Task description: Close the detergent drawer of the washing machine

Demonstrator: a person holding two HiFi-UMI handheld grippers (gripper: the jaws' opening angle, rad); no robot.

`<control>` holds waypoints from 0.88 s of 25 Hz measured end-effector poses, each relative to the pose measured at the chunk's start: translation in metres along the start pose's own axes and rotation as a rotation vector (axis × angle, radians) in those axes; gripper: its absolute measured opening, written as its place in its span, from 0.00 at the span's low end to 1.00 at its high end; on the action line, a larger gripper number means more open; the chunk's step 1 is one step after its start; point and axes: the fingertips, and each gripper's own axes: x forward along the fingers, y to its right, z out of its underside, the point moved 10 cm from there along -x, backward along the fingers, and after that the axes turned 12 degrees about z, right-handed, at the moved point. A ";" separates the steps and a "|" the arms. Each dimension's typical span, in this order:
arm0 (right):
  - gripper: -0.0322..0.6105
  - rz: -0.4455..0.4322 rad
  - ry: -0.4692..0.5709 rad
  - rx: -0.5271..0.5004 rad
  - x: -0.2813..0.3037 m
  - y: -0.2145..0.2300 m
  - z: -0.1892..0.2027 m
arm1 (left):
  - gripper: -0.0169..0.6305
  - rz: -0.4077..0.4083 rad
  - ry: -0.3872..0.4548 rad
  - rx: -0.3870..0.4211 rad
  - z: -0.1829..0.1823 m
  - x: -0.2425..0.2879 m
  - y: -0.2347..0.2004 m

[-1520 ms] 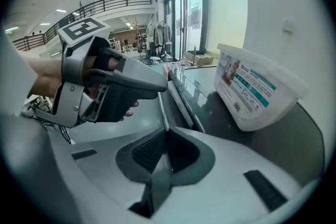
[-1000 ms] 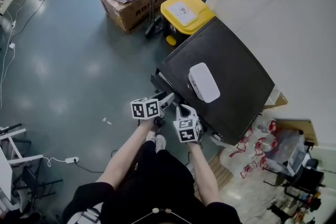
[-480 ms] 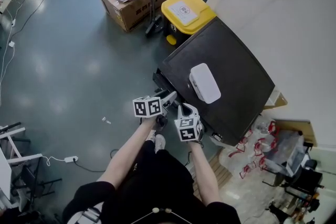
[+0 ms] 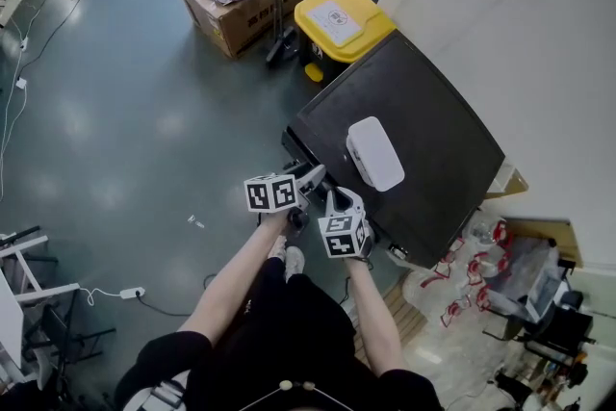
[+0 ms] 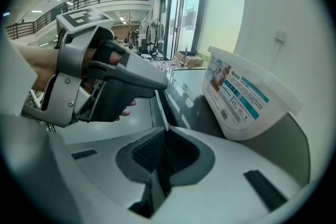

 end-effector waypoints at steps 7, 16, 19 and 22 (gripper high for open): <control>0.10 0.019 -0.002 0.005 0.001 -0.002 0.000 | 0.33 0.002 0.000 -0.015 -0.001 0.001 -0.002; 0.18 0.074 0.003 -0.091 -0.001 -0.010 -0.008 | 0.33 -0.001 -0.002 -0.034 -0.002 0.002 -0.001; 0.23 0.097 0.007 -0.150 0.000 -0.009 -0.014 | 0.33 -0.004 0.006 -0.039 -0.003 0.002 0.000; 0.29 0.098 0.005 -0.172 0.005 -0.001 -0.016 | 0.33 -0.008 0.014 -0.050 -0.003 0.004 0.001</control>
